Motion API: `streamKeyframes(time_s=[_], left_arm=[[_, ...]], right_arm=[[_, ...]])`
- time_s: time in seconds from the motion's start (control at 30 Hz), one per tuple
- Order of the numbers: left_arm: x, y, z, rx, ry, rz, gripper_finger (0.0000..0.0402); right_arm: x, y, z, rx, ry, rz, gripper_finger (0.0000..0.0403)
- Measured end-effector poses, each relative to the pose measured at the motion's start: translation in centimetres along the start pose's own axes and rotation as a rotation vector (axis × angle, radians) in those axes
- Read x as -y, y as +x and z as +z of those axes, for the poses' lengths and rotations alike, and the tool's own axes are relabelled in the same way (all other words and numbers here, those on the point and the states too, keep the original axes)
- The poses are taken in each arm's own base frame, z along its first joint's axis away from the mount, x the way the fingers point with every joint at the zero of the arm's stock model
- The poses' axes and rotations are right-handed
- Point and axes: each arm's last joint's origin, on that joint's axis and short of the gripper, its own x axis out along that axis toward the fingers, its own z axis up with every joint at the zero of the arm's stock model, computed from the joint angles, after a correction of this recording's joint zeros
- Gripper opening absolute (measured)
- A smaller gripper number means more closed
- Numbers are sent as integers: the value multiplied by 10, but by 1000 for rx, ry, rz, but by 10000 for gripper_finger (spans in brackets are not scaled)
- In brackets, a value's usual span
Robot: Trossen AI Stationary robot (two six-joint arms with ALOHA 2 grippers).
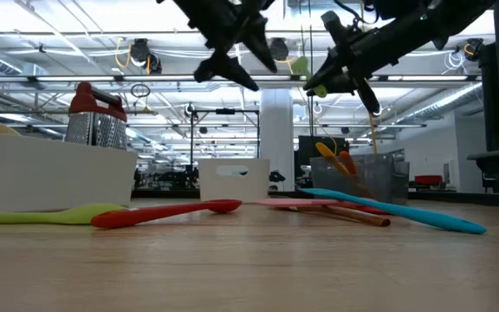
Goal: Pick & Place Kitchen Items
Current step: Put the green spatula into the black bin
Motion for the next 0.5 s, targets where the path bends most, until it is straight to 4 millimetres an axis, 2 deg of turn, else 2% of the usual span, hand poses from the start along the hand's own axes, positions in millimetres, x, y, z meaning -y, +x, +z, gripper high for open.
streamKeyframes(time_s=[0.23, 0.37, 0.5], left_arm=[[-30, -31, 12, 1, 125, 110, 228], [-50, -39, 8, 12, 147, 137, 228], [-74, -46, -8, 12, 118, 118, 228]], right_arm=[[2, 0, 2, 11, 211, -8, 25], [0, -1, -5, 33, 301, -22, 25], [-5, -4, -16, 71, 402, 34, 25]])
